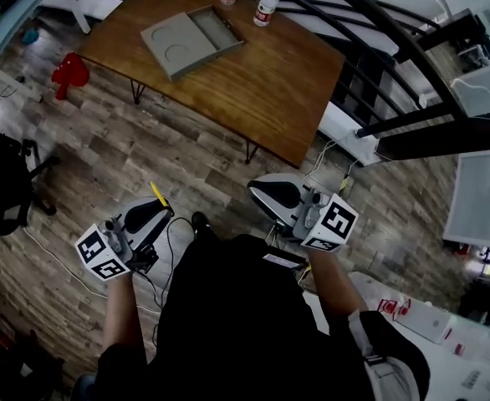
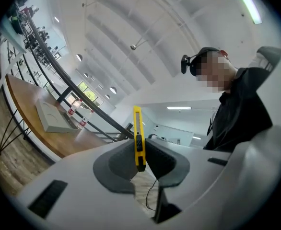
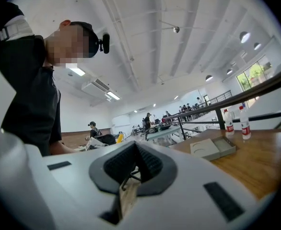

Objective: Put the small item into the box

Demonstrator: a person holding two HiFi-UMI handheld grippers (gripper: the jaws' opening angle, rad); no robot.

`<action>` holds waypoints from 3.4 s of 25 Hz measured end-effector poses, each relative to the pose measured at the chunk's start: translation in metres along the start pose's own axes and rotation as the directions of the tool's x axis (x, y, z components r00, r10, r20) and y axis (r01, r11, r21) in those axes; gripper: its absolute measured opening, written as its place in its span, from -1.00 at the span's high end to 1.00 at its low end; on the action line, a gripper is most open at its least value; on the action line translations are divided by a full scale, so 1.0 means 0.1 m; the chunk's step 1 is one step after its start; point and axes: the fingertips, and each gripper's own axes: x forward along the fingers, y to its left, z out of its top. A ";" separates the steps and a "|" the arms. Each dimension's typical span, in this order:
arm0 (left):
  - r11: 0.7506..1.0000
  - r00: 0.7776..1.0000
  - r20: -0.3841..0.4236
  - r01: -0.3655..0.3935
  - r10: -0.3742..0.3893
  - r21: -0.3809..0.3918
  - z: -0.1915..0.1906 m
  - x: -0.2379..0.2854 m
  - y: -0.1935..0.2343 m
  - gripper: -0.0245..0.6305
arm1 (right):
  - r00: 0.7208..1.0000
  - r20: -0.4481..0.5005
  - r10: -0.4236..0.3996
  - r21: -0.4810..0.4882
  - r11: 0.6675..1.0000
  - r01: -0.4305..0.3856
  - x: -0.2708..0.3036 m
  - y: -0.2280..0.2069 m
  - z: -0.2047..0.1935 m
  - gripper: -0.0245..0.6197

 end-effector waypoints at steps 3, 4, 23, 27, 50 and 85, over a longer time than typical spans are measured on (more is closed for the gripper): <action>1.000 1.000 0.009 0.000 0.000 0.013 0.16 -0.01 0.16 0.69 | 1.000 0.005 -0.006 -0.004 1.000 0.006 0.13 -0.12 0.05 0.89; 1.000 1.000 0.015 -0.001 0.000 0.015 0.21 -0.01 0.20 0.69 | 1.000 0.003 -0.005 -0.008 1.000 0.005 0.17 -0.14 0.07 0.89; 0.990 0.999 -0.023 -0.041 0.045 0.137 1.44 0.78 1.23 0.69 | 0.984 0.166 0.064 -0.032 0.998 -0.059 0.96 -1.67 0.76 0.89; 0.987 0.997 -0.043 -0.050 0.057 0.154 1.84 1.41 1.45 0.69 | 0.974 0.222 0.048 0.001 0.999 -0.050 0.81 -2.33 1.00 0.89; 0.950 0.939 -0.340 0.152 -0.054 0.271 2.68 2.25 3.23 0.69 | 0.942 0.223 -0.250 0.053 0.968 0.244 1.08 -3.51 0.90 0.89; 0.448 0.229 -0.963 0.882 -0.140 0.144 1.46 3.57 5.29 0.69 | 0.445 0.181 -0.877 0.248 0.478 0.843 1.34 -4.08 0.43 0.89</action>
